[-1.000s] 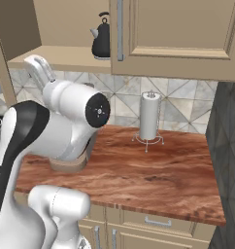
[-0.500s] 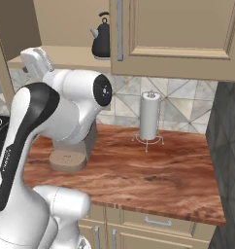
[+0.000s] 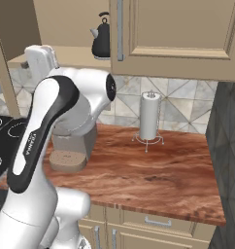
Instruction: Open the cabinet, pick the kettle from the cabinet, and place it in the sink.
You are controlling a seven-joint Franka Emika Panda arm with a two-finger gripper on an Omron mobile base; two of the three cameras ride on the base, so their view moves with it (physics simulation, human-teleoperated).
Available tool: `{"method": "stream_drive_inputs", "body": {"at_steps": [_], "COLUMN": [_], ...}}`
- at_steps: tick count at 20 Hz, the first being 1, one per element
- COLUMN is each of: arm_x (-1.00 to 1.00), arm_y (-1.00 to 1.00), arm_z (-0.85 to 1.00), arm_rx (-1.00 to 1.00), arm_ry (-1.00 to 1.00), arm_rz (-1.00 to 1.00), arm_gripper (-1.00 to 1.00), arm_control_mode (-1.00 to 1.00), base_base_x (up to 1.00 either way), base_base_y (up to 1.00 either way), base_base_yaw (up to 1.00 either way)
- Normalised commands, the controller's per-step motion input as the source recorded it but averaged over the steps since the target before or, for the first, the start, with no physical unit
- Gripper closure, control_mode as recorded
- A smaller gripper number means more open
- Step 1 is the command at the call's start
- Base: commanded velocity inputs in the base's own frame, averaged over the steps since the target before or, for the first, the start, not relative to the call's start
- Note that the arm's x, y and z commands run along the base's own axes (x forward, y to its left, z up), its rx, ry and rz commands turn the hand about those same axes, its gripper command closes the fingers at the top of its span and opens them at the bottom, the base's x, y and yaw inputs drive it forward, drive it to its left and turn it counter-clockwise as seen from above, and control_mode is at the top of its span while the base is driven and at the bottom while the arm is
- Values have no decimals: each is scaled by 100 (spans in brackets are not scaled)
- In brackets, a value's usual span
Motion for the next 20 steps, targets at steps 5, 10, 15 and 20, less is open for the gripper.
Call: {"method": "stream_drive_inputs", "body": {"at_steps": [5,10,15,20], "arm_x": [1,-9,-25,-27], "arm_y": [19,21,24,25], "arm_z": [1,5,11,11], "arm_rx": [6,0,0,0], "arm_ry": [11,17,7,0], "arm_rz": [15,10,9,5], "arm_gripper": [-100,-100,-100,-100], "arm_control_mode": [-100,-100,-100,-100], "base_base_x": [0,0,0,0], "base_base_y": [0,0,0,0], "base_base_yaw": [0,0,0,0]}}
